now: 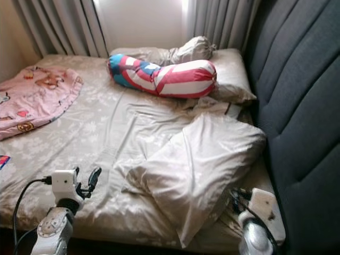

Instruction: Clean up the room

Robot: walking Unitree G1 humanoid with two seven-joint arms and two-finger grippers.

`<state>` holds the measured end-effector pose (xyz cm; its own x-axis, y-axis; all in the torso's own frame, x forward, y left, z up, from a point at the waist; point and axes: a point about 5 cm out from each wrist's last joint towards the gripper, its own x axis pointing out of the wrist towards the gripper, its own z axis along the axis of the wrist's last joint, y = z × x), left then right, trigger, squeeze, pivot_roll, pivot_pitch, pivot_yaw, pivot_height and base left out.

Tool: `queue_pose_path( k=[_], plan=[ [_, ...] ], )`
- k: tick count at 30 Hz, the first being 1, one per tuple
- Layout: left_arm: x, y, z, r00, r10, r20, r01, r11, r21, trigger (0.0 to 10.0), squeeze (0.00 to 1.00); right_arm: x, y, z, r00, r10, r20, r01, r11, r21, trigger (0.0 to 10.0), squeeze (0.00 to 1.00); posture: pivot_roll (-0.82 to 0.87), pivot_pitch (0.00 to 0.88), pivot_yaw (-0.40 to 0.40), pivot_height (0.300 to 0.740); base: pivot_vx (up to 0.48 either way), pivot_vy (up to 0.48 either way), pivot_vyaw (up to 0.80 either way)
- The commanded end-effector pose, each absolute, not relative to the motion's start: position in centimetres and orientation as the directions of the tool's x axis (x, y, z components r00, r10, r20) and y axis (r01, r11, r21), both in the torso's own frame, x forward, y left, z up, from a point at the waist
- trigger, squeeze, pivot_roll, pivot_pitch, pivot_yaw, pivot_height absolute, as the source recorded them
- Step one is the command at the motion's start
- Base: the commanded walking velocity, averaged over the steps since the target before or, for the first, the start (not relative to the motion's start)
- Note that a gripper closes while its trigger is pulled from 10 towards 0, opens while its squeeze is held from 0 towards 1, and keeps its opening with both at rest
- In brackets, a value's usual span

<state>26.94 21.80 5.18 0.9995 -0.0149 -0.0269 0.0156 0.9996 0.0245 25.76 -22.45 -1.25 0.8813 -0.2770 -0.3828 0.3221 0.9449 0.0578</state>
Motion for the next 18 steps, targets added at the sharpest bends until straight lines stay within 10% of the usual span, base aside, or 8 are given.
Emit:
queue_pose_path(
  k=[1, 8, 10, 11, 18],
  plan=[
    [26.7, 22.3, 5.4, 0.999, -0.018, -0.036, 0.019, 0.999, 0.035, 10.0, 0.0, 25.7, -22.0, -1.8, 0.862, -0.262, -0.434, 0.324, 0.943, 0.075, 10.0, 0.0, 0.1, 0.069, 0.02, 0.726, 0.0, 0.0, 0.0],
    [26.8, 23.1, 6.3, 0.999, -0.022, -0.025, 0.023, 0.998, 0.058, 10.0, 0.0, 27.1, -20.5, -1.9, 0.841, -0.199, -0.504, 0.299, 0.946, 0.125, 10.0, 0.0, 0.13, 0.1, 0.037, 0.726, 0.0, 0.0, 0.0],
    [26.6, 23.1, 6.5, 1.0, -0.022, -0.021, 0.024, 0.998, 0.06, 10.0, 0.0, 27.1, -20.6, -1.9, 0.831, -0.213, -0.514, 0.316, 0.941, 0.121, 10.0, 0.78, 0.14, 0.109, 0.039, 0.726, 0.0, 0.0, 0.0],
    [26.6, 23.1, 6.6, 1.0, -0.023, -0.019, 0.024, 0.998, 0.061, 10.0, 0.0, 27.1, -20.7, -1.9, 0.828, -0.219, -0.516, 0.326, 0.937, 0.126, 10.0, 1.0, 0.14, 0.116, 0.039, 0.726, 0.0, 0.0, 0.0],
    [26.0, 23.0, 7.0, 1.0, -0.02, -0.015, 0.021, 0.999, 0.044, 10.0, 0.0, 27.0, -21.2, -2.0, 0.817, -0.237, -0.526, 0.349, 0.929, 0.124, 10.0, 1.0, 0.15, 0.161, 0.037, 0.726, 0.0, 0.0, 0.0]
  ],
)
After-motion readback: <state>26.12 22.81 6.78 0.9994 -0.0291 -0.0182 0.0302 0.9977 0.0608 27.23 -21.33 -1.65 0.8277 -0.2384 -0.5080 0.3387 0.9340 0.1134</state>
